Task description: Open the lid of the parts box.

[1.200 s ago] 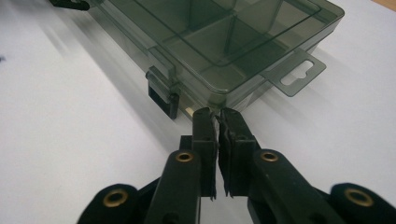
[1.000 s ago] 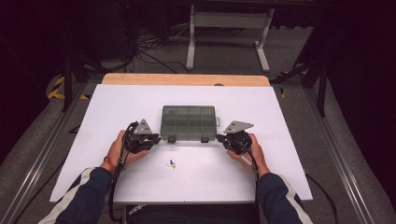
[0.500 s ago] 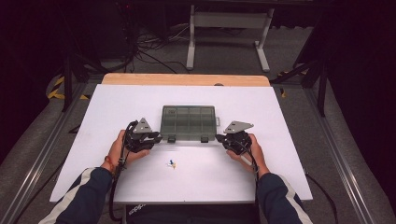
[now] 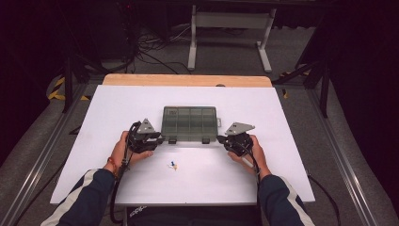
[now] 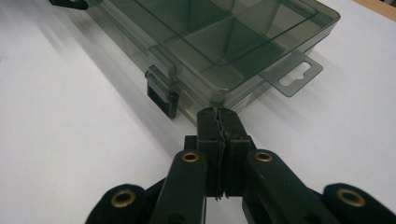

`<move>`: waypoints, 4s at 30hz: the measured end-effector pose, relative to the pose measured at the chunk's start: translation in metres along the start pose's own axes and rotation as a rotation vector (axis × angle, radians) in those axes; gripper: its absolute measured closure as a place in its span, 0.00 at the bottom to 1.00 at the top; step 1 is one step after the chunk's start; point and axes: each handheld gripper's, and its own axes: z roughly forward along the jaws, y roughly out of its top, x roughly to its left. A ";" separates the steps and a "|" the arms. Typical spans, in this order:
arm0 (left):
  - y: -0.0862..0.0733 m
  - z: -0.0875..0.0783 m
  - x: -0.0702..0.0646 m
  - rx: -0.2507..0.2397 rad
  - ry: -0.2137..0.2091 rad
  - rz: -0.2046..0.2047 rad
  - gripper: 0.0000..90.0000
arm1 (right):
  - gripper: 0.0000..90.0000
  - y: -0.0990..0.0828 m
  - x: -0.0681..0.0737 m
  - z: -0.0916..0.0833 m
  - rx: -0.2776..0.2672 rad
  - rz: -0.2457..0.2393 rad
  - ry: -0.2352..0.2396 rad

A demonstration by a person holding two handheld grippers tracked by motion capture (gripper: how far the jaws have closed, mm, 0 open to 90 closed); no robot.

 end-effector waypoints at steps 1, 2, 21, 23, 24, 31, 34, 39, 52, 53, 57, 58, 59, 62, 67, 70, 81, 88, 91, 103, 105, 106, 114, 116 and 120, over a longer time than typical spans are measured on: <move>0.000 0.000 0.001 -0.001 -0.008 -0.003 0.76 | 0.99 0.000 0.000 0.000 -0.001 0.000 -0.001; 0.000 0.000 0.001 -0.002 -0.008 -0.005 0.77 | 0.99 0.000 0.000 0.000 -0.002 0.002 -0.001; -0.002 -0.002 0.004 -0.027 -0.024 -0.033 0.77 | 0.97 -0.003 -0.006 -0.004 0.004 -0.003 -0.013; -0.001 -0.001 0.004 -0.023 -0.025 -0.029 0.78 | 0.95 -0.005 -0.008 -0.004 0.014 0.004 -0.025; -0.001 -0.001 0.004 -0.023 -0.025 -0.028 0.78 | 0.94 -0.005 -0.010 -0.004 0.015 0.010 -0.026; -0.001 0.000 0.004 -0.029 -0.034 -0.032 0.78 | 0.85 -0.003 -0.010 0.001 0.003 0.011 0.007; 0.000 0.001 0.004 -0.029 -0.039 -0.036 0.77 | 0.84 -0.002 -0.010 0.005 0.002 0.023 0.019; -0.001 0.002 0.005 -0.037 -0.052 -0.050 0.76 | 0.83 0.000 -0.010 0.005 -0.013 0.032 0.026; -0.002 0.000 0.009 -0.059 -0.049 -0.048 0.81 | 0.88 0.002 -0.007 0.005 -0.020 0.028 0.025; -0.002 0.000 0.009 -0.059 -0.049 -0.048 0.81 | 0.88 0.002 -0.007 0.005 -0.020 0.028 0.025; -0.002 -0.002 0.009 -0.062 -0.042 -0.044 0.81 | 0.88 0.003 -0.006 0.004 -0.031 0.025 0.014; -0.002 -0.002 0.009 -0.067 -0.042 -0.044 0.82 | 0.87 0.003 -0.006 0.003 -0.034 0.025 0.010; -0.002 -0.002 0.009 -0.067 -0.042 -0.044 0.82 | 0.87 0.003 -0.006 0.003 -0.034 0.025 0.010; 0.000 -0.005 0.008 -0.070 -0.029 -0.027 0.84 | 0.89 0.003 -0.007 0.001 -0.050 0.030 -0.002; 0.001 -0.008 0.009 -0.077 -0.010 -0.013 0.91 | 0.91 0.005 -0.007 -0.002 -0.068 0.027 -0.010; 0.002 -0.009 0.008 -0.076 0.015 -0.005 0.94 | 0.88 0.006 -0.007 -0.001 -0.063 0.019 -0.028; 0.017 -0.005 0.008 -0.126 0.153 0.065 0.78 | 0.68 0.017 -0.014 -0.001 -0.112 -0.046 -0.140; 0.028 -0.002 0.014 -0.205 0.198 0.087 0.68 | 0.74 0.029 -0.026 -0.003 -0.159 -0.049 -0.136; 0.030 -0.002 0.015 -0.220 0.202 0.094 0.70 | 0.77 0.035 -0.029 -0.004 -0.181 -0.056 -0.131; 0.044 -0.003 0.032 -0.259 0.211 0.127 0.79 | 0.83 0.056 -0.035 -0.005 -0.194 -0.086 -0.130; 0.045 -0.004 0.034 -0.257 0.194 0.116 0.80 | 0.82 0.058 -0.035 -0.005 -0.202 -0.081 -0.137; 0.046 -0.005 0.036 -0.261 0.190 0.120 0.80 | 0.82 0.058 -0.035 -0.005 -0.203 -0.080 -0.135; 0.051 -0.008 0.041 -0.285 0.164 0.119 0.81 | 0.83 0.062 -0.040 -0.006 -0.210 -0.085 -0.123; 0.051 -0.009 0.041 -0.283 0.161 0.118 0.82 | 0.82 0.061 -0.040 -0.006 -0.217 -0.081 -0.105; 0.051 -0.012 0.041 -0.284 0.159 0.120 0.82 | 0.82 0.061 -0.039 -0.008 -0.216 -0.085 -0.098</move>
